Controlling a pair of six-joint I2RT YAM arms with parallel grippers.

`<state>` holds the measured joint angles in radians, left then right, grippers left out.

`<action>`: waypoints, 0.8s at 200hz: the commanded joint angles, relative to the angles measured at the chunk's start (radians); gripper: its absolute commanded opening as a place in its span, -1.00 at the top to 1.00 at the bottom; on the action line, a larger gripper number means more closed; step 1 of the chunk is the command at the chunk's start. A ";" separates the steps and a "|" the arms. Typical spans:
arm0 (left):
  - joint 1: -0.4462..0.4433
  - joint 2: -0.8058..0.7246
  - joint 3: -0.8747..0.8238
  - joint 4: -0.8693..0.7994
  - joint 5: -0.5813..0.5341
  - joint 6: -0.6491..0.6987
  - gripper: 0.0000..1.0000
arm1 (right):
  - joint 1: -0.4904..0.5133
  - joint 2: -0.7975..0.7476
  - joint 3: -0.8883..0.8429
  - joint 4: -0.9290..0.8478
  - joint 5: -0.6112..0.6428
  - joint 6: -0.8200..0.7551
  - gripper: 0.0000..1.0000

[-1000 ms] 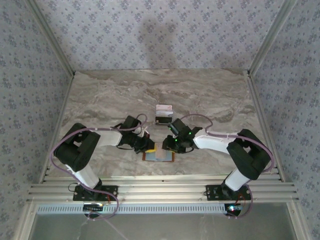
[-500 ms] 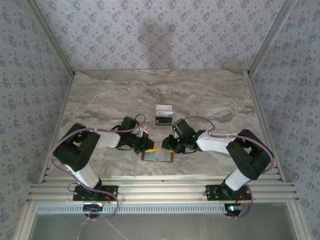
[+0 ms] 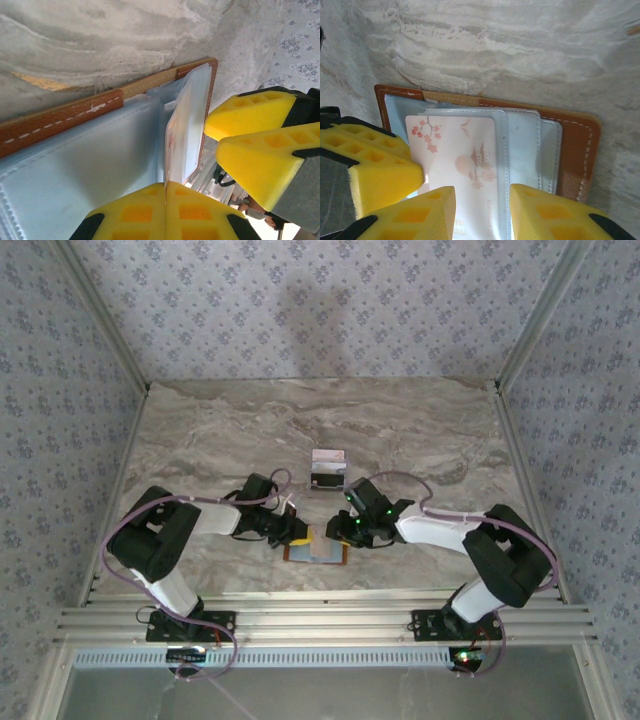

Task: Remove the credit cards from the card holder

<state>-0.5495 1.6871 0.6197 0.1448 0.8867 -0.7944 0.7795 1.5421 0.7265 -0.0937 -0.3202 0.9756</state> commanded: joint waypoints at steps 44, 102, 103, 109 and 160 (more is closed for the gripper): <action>0.004 0.010 0.020 -0.024 0.002 0.018 1.00 | 0.017 0.070 0.047 -0.042 0.017 -0.021 0.30; 0.005 0.004 0.020 -0.030 0.000 0.020 1.00 | 0.035 0.130 0.097 -0.210 0.108 -0.045 0.32; 0.005 0.004 0.020 -0.030 -0.001 0.020 1.00 | 0.038 0.130 0.100 -0.221 0.113 -0.047 0.32; 0.004 0.002 0.020 -0.034 -0.002 0.021 1.00 | 0.045 0.136 0.123 -0.268 0.145 -0.056 0.32; 0.006 -0.034 0.039 -0.123 -0.036 0.061 1.00 | 0.097 0.229 0.263 -0.503 0.279 -0.109 0.32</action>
<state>-0.5495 1.6882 0.6292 0.1028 0.8734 -0.7750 0.8600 1.7035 0.9619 -0.3824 -0.1696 0.9108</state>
